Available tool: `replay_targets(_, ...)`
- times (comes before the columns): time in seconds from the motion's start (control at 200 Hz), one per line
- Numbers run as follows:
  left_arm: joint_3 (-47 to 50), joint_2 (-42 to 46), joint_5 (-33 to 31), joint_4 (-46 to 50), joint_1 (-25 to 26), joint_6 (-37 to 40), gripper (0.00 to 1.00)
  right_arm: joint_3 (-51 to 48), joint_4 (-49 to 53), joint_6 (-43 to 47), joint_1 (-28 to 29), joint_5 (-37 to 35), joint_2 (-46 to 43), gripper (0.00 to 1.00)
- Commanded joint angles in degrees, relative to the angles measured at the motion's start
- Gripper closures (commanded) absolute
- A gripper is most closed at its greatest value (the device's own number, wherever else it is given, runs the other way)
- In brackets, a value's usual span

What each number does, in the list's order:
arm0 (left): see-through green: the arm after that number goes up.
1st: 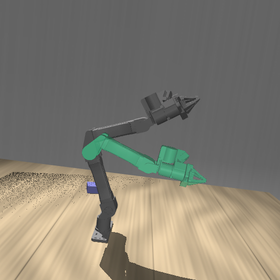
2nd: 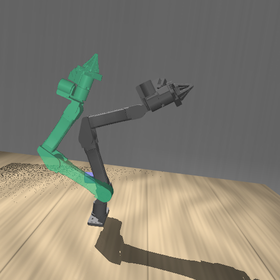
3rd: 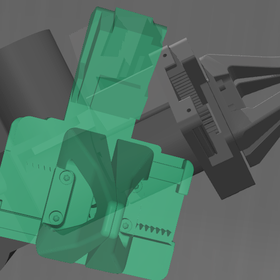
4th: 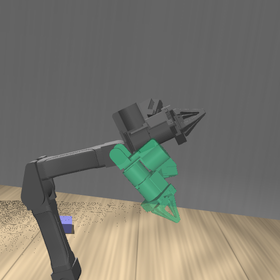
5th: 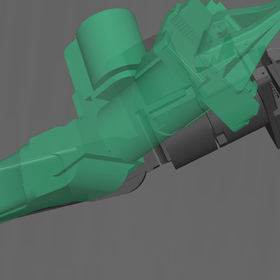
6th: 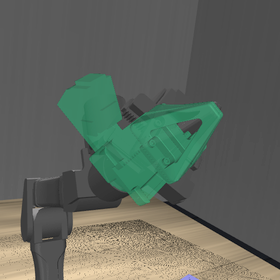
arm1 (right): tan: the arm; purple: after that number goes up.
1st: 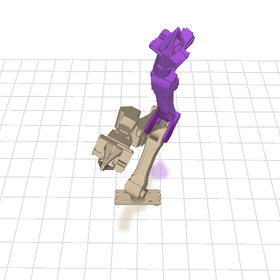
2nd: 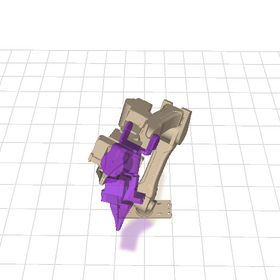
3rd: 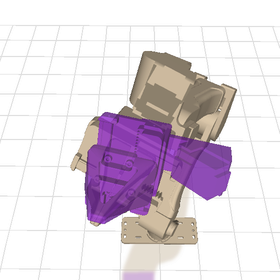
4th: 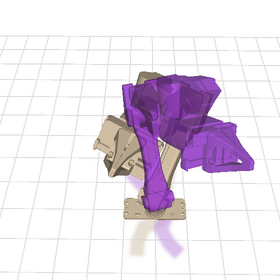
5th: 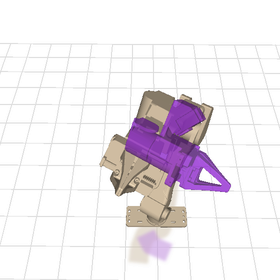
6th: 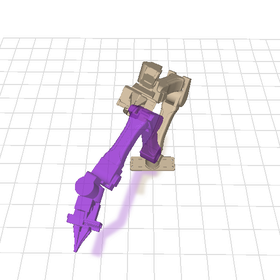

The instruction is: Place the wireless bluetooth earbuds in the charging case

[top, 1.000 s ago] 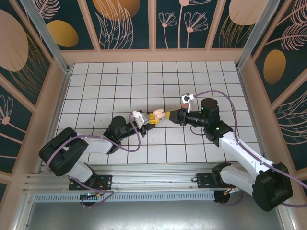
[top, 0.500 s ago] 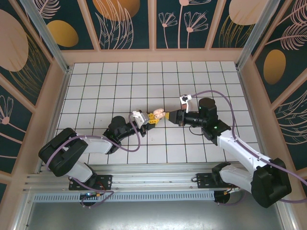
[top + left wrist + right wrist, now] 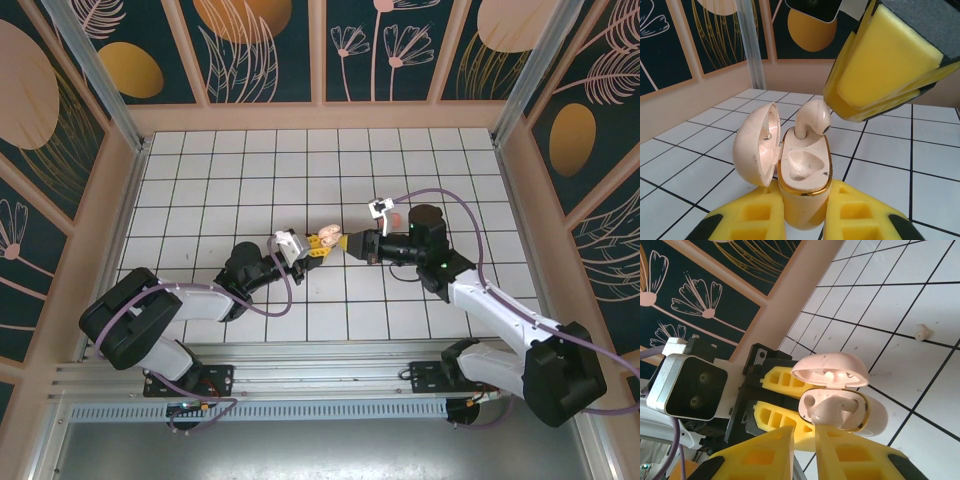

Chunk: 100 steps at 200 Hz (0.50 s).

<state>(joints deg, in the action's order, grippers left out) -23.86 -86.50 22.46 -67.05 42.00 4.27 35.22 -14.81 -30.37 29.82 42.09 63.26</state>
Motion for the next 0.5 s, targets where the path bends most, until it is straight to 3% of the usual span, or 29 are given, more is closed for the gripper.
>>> replay_targets(0.0, -1.08, 1.15, 1.71, -1.48, 0.34, 0.71, 0.93, 0.06, -1.97, 0.26, 1.02, -0.24, 0.94, 0.81)
replay_targets(0.495, -0.06, 1.68, -1.20, -1.26, 0.28, -0.60, 0.93, 3.62, 6.33, 4.62, -1.52, -2.65, -4.56, 0.67)
